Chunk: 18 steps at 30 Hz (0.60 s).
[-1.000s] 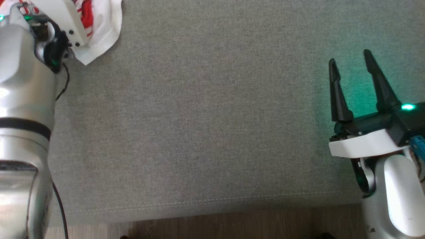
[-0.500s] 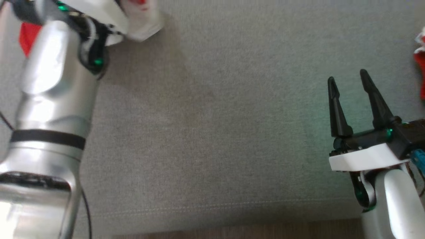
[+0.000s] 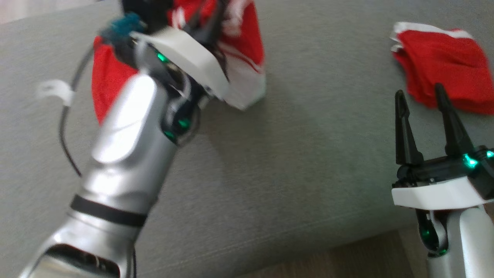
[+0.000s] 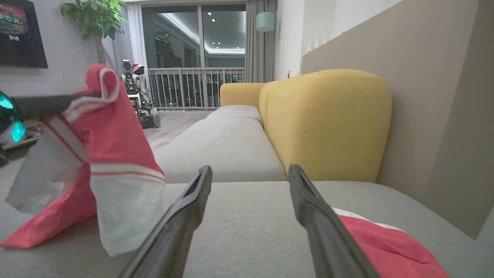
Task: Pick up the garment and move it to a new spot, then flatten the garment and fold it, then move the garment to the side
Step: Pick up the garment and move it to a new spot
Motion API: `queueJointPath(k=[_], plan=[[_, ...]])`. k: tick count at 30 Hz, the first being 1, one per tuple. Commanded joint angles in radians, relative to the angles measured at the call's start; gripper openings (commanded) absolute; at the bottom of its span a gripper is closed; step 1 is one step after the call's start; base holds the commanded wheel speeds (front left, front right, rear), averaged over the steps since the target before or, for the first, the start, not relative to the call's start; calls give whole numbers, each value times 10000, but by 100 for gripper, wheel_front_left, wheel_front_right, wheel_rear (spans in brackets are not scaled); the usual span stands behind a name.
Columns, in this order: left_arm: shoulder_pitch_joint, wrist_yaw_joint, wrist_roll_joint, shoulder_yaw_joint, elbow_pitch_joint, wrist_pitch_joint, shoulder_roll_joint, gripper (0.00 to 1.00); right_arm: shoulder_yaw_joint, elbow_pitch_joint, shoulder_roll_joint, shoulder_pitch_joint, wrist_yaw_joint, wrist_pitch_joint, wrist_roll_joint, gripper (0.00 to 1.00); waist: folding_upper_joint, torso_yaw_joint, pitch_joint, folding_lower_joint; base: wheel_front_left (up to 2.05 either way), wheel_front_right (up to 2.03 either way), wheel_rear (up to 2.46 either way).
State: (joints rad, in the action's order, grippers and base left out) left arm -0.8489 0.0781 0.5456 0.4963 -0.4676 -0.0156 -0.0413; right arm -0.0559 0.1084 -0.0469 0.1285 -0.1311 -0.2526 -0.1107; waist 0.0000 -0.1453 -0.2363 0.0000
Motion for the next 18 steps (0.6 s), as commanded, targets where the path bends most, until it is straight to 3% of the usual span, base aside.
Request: queueJointPath(k=[1,4,10,11,12,13,14,18], plan=[[-143,-128,78,-50,426,153,-168,0,198,399,-33,33,4,-91,-93,100,0,-632,-149,0,0,0,0],[258,-437,115,687,364,432,-111,0,249,415,-33,44,4,-91,-211,100,0,-1111,-343,0,0,0,0],[793,-396,-435,2278,-773,-204,-94,0,514,434,-33,144,4,-91,-712,100,0,-1850,-673,0,0,0,0],[830,-404,-473,2488,-966,-327,-93,13,556,469,-33,154,4,-91,-745,100,0,-1908,-711,0,0,0,0],[824,-478,-599,2694,-1126,-479,-93,92,575,496,-33,158,4,-91,-772,100,0,-1937,-729,0,0,0,0],[824,-478,-599,2694,-1126,-479,-93,92,575,496,-33,158,4,-91,-772,100,0,-1937,-729,0,0,0,0],[818,-553,-637,2832,-1208,-685,-92,100,584,518,-33,155,4,-91,-790,100,0,-1951,-735,0,0,0,0],[659,-802,-777,3303,-1203,-1553,-91,100,487,538,-33,73,4,-91,-737,100,0,-1705,-571,0,0,0,0]])
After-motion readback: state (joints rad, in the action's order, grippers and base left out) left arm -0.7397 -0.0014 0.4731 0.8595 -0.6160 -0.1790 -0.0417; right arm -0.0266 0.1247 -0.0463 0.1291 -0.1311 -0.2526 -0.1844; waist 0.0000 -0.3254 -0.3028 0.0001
